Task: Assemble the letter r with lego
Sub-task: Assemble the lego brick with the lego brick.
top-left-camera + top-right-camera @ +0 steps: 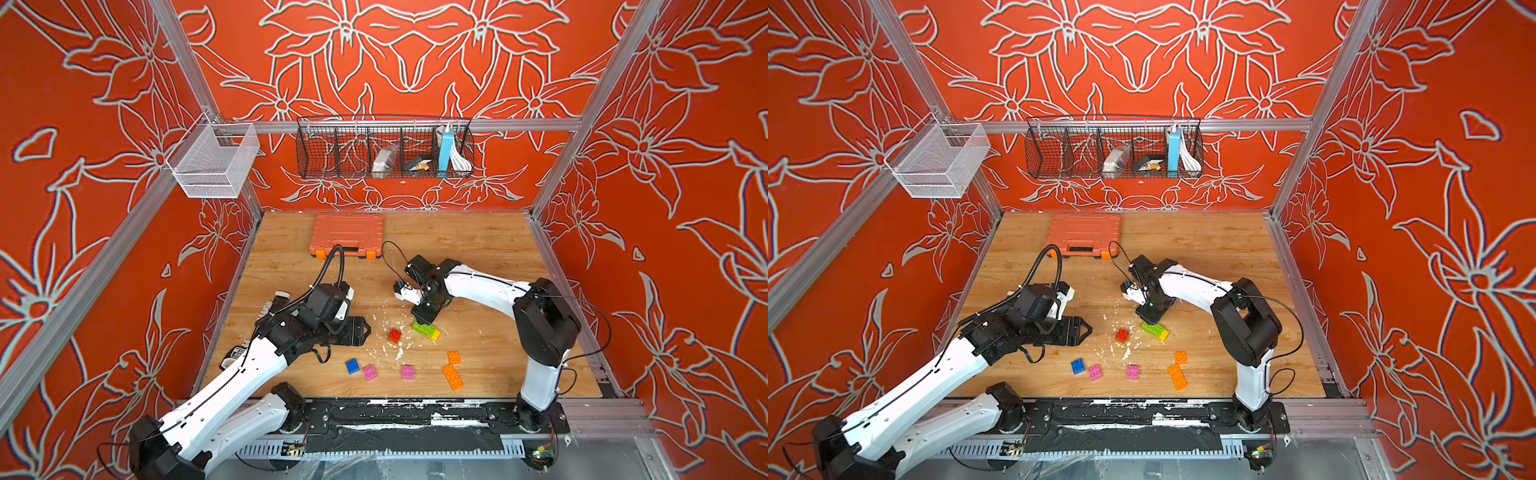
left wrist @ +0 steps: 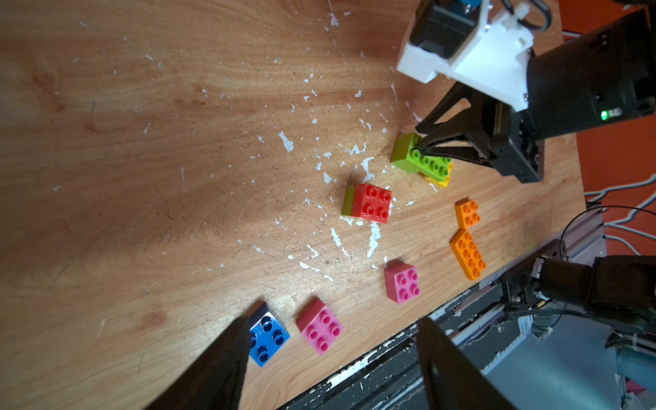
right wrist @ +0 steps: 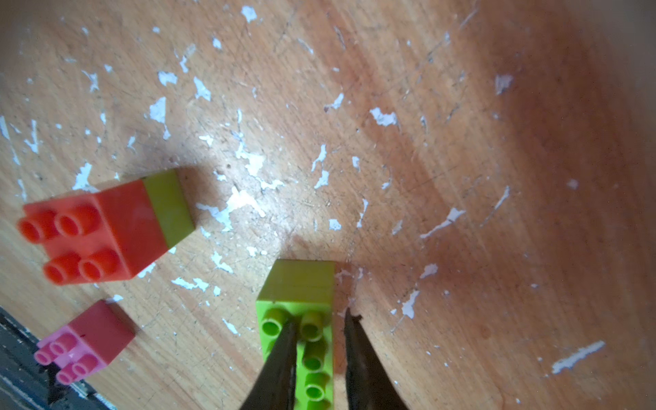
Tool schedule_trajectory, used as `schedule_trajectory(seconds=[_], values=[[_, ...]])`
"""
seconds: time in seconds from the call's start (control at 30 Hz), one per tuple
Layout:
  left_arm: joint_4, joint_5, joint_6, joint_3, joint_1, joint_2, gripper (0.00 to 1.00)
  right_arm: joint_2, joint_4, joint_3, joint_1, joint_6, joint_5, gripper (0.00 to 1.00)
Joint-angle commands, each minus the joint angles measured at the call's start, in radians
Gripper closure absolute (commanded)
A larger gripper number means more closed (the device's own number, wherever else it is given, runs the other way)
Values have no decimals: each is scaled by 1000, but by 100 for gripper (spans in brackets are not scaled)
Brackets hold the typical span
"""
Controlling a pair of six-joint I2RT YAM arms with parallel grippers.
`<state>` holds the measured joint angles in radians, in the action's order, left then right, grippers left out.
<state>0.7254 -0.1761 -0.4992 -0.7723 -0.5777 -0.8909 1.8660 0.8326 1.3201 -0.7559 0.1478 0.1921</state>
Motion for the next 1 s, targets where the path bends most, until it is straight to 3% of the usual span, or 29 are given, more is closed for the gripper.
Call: schedule_trajectory(seconds=[0.0,0.37,0.6,0.83,0.97], values=[[22,17,-9,-15,-10,9,25,74,68,-14,-26,-1,-60,74],[14,18,-7,-9,-15,18,25,133,34,-75,-48,-62,-95,77],[22,17,6,-21,-14,1,25,135,68,-22,-50,-74,-100,75],[2,24,0,-3,-15,42,23,62,177,118,-49,-90,-134,69],[2,-11,19,-18,-24,2,22,15,188,166,-48,-104,-122,61]])
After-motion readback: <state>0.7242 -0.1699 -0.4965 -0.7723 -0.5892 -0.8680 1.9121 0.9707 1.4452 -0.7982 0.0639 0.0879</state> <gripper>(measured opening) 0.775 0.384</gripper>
